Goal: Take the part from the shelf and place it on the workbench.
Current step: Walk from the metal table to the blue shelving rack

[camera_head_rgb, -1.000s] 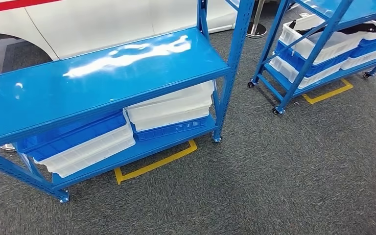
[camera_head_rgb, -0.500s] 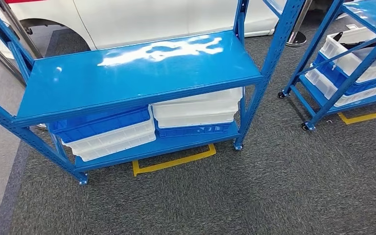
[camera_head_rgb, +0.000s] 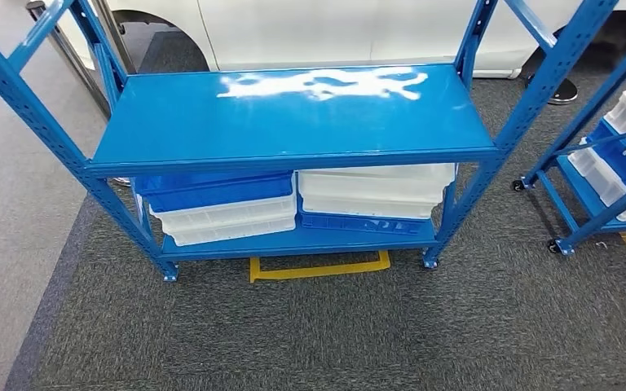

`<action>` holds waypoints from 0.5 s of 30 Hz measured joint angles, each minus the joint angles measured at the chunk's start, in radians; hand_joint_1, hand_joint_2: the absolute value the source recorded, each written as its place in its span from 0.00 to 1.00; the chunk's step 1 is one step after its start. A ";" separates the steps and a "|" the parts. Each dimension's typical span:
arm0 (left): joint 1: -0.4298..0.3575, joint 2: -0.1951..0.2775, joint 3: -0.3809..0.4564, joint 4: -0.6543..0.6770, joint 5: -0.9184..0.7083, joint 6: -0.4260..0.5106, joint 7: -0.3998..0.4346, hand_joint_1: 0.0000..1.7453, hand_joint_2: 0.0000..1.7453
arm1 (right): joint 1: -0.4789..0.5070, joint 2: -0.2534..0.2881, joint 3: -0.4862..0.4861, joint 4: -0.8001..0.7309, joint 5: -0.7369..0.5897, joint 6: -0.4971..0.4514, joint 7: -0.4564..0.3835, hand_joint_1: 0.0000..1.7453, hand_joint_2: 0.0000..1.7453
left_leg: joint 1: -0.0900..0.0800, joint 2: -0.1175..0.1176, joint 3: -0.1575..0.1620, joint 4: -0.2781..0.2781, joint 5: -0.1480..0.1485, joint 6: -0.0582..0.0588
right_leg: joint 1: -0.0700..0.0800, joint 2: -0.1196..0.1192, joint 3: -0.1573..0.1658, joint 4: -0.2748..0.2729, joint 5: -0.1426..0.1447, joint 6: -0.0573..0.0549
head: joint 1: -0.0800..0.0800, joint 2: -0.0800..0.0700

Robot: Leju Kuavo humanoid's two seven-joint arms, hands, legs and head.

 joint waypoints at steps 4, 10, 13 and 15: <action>-0.002 -0.001 0.000 0.000 0.000 -0.009 -0.017 0.00 0.00 | 0.004 0.000 -0.009 0.000 -0.023 -0.001 -0.015 0.00 0.00 | 0.009 -0.034 0.006 -0.014 0.011 0.022 | -0.006 0.103 -0.078 0.168 -0.099 0.012 | 0.002 0.000; -0.001 -0.003 0.000 0.000 -0.003 -0.015 -0.028 0.00 0.00 | 0.007 -0.002 -0.025 0.000 -0.031 0.000 -0.018 0.00 0.00 | 0.007 -0.074 0.024 -0.006 -0.012 0.016 | -0.010 0.122 -0.089 0.117 0.006 0.013 | 0.002 0.000; -0.002 -0.003 0.000 0.000 -0.007 -0.014 -0.026 0.00 0.00 | 0.007 -0.003 -0.027 0.000 -0.029 0.005 -0.016 0.00 0.00 | 0.002 -0.080 0.024 0.004 -0.029 -0.002 | -0.007 0.127 -0.051 0.023 0.027 0.002 | 0.001 0.000; -0.003 -0.003 0.000 0.000 -0.010 -0.013 -0.024 0.00 0.00 | 0.007 -0.003 -0.027 0.000 -0.028 0.009 -0.015 0.00 0.00 | 0.004 -0.080 0.027 0.005 -0.035 -0.013 | -0.006 0.126 -0.047 0.018 0.024 -0.010 | 0.000 0.000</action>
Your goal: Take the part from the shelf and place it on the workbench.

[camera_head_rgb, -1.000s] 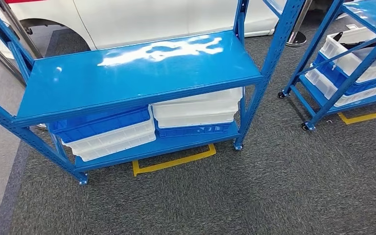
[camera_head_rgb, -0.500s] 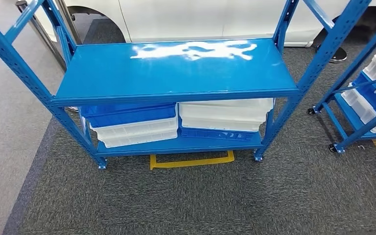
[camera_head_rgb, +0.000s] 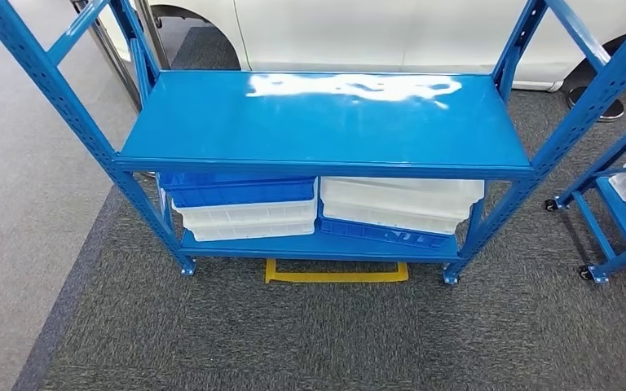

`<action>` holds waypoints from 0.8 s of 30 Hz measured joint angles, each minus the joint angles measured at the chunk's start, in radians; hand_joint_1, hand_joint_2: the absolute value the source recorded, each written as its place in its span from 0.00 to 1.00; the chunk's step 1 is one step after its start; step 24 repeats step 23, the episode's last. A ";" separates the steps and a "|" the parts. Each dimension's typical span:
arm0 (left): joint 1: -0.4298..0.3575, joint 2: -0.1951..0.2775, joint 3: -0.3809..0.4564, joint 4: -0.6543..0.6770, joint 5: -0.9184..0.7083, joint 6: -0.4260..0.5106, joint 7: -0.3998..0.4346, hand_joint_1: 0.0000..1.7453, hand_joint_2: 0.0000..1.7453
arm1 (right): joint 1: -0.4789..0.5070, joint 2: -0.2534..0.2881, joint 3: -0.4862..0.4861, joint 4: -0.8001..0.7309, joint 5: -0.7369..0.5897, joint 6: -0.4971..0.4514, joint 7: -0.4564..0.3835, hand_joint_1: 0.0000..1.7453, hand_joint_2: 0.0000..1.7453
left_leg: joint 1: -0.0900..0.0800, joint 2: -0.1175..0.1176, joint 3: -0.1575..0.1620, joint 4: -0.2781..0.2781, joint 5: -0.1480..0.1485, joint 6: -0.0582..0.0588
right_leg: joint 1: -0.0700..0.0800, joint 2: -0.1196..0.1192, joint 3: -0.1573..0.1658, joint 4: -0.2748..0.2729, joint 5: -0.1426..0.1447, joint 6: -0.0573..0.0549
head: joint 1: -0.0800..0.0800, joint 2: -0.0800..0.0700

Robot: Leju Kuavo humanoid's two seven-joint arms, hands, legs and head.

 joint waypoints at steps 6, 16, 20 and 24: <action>0.000 0.000 0.000 -0.001 -0.002 0.009 0.010 0.00 0.00 | 0.004 -0.003 -0.001 0.000 0.006 0.006 0.003 0.00 0.00 | 0.008 0.021 -0.151 0.275 -0.103 -0.026 | -0.005 -0.012 0.035 -0.008 -0.018 -0.023 | -0.001 0.000; 0.002 0.003 0.001 -0.001 -0.002 0.017 0.015 0.00 0.00 | 0.000 -0.003 -0.008 0.001 0.008 0.007 0.004 0.00 0.00 | 0.000 0.023 -0.078 0.017 0.067 0.017 | 0.000 -0.013 0.092 -0.018 -0.076 0.013 | -0.001 0.000; -0.001 0.003 0.002 -0.001 -0.001 0.017 0.015 0.00 0.00 | -0.001 -0.003 -0.011 0.001 0.008 0.007 0.005 0.00 0.00 | 0.005 0.024 -0.056 -0.006 0.064 0.035 | -0.001 -0.009 -0.005 0.164 -0.161 0.023 | 0.000 0.000; -0.001 0.003 0.002 -0.001 -0.002 0.017 0.015 0.00 0.00 | 0.000 -0.004 -0.014 0.001 0.008 0.007 0.005 0.00 0.33 | 0.003 0.022 -0.049 -0.003 0.055 0.038 | -0.002 -0.009 -0.080 0.256 -0.158 0.029 | 0.000 0.000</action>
